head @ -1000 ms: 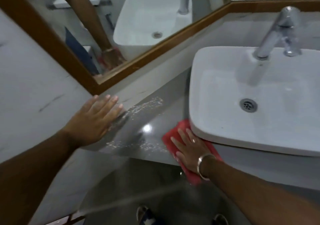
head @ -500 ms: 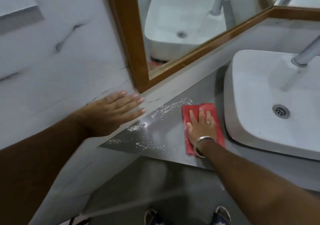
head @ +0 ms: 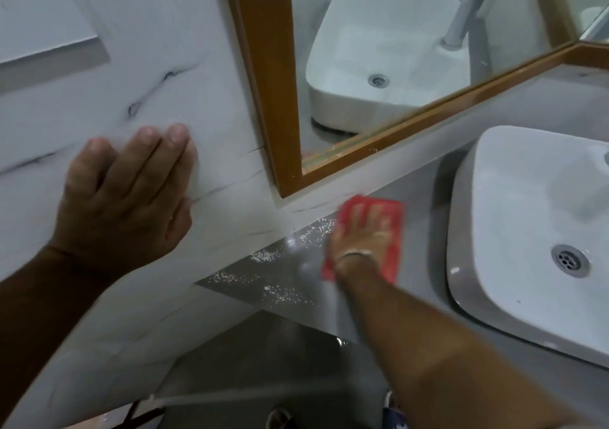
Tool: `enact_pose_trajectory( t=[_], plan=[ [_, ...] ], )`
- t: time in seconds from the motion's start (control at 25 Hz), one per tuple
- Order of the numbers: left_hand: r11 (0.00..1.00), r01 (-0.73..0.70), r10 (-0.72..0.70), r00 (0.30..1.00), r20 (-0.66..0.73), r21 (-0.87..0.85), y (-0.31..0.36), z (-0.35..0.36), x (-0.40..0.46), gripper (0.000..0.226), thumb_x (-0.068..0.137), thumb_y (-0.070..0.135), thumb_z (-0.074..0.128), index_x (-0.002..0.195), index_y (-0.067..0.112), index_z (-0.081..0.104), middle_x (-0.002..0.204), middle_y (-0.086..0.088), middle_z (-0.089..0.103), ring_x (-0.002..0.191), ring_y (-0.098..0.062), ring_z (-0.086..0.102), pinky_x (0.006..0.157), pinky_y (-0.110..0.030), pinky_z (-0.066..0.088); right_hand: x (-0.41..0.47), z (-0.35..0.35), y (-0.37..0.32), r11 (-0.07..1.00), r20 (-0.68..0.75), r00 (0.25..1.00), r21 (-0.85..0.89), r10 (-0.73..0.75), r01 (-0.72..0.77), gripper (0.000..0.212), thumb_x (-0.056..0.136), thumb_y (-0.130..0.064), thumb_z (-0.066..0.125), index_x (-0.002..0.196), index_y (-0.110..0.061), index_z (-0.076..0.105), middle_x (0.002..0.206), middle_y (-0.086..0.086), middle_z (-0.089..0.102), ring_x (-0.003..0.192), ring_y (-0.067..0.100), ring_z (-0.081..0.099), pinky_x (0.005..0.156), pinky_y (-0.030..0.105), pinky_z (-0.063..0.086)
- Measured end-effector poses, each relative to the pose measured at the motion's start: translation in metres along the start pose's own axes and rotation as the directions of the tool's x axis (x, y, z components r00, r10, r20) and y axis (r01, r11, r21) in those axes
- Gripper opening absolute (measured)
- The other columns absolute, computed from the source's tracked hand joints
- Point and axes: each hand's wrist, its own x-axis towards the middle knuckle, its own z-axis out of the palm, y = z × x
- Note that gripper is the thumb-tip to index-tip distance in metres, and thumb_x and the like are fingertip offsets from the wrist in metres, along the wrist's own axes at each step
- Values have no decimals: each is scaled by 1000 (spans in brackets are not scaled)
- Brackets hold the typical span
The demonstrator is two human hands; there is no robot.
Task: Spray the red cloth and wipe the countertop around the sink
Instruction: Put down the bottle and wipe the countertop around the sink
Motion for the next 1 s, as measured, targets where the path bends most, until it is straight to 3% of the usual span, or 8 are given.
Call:
enact_pose_trajectory(
  t=[0.12, 0.24, 0.4, 0.48, 0.6, 0.72, 0.84, 1.0],
  plan=[
    [992, -13, 11, 1000, 12, 126, 5, 6, 0, 77, 85, 41, 56, 148, -1, 43, 159, -17, 35, 148, -34, 26, 105, -54, 33, -105, 38, -64, 730, 213, 713, 0, -668, 684, 66, 88, -50, 36, 146, -18, 42, 149, 19, 46, 137, 45, 38, 110, 56, 33],
    [989, -22, 20, 1000, 12, 148, 4, 8, -2, 80, 83, 46, 58, 148, 0, 45, 159, -16, 34, 149, -34, 25, 111, -55, 23, -85, 31, -24, 529, 166, 521, 6, -837, 849, 54, 91, -48, 33, 143, -38, 48, 156, -6, 41, 142, 25, 39, 116, 42, 29],
    [983, -36, 35, 999, 5, 178, 7, 9, -2, 82, 83, 50, 59, 147, 1, 45, 159, -16, 35, 149, -34, 23, 117, -55, 15, 32, 4, 95, 986, -30, 986, 16, -167, 168, 57, 102, -50, 21, 156, -38, 12, 168, 5, 9, 152, 34, 14, 123, 50, 13],
    [981, -37, 35, 999, 16, 188, 8, 10, -2, 82, 83, 51, 58, 147, 1, 45, 158, -17, 37, 150, -34, 21, 117, -55, 14, 41, -8, 101, 976, -5, 986, 142, 166, -163, 62, 100, -54, 17, 157, -30, 15, 168, 14, 7, 152, 40, 10, 122, 55, 13],
    [978, -37, 38, 999, -1, 208, 7, 11, -2, 82, 85, 51, 57, 147, 0, 46, 156, -18, 40, 150, -35, 20, 113, -56, 17, -25, 11, 3, 990, 83, 986, 27, -142, 140, 67, 99, -51, 21, 157, -26, 0, 167, 9, 11, 149, 40, 17, 118, 53, 20],
    [978, -36, 40, 999, -12, 206, 8, 11, 0, 81, 84, 51, 57, 147, 1, 47, 151, -16, 46, 148, -34, 25, 115, -55, 14, -102, 40, -87, 629, 300, 593, 33, -747, 777, 59, 99, -48, 22, 155, -30, 21, 163, 8, 27, 144, 42, 25, 115, 57, 22],
    [983, -30, 31, 999, -6, 181, 5, 8, 0, 79, 84, 49, 56, 147, 2, 46, 149, -15, 46, 141, -30, 34, 120, -53, 7, -61, 19, -52, 197, 383, 210, -73, -900, 978, 56, 96, -35, 23, 147, -25, 42, 156, 13, 41, 146, 40, 28, 122, 55, 14],
    [985, -16, 18, 1000, -10, 174, 5, 8, -1, 79, 84, 48, 56, 149, 4, 45, 152, -13, 42, 143, -28, 29, 120, -52, 7, 18, 3, 34, 260, 286, 310, -200, -907, 945, 61, 96, -65, 27, 152, -42, 22, 163, 4, 29, 148, 33, 29, 119, 54, 10]
  ],
)
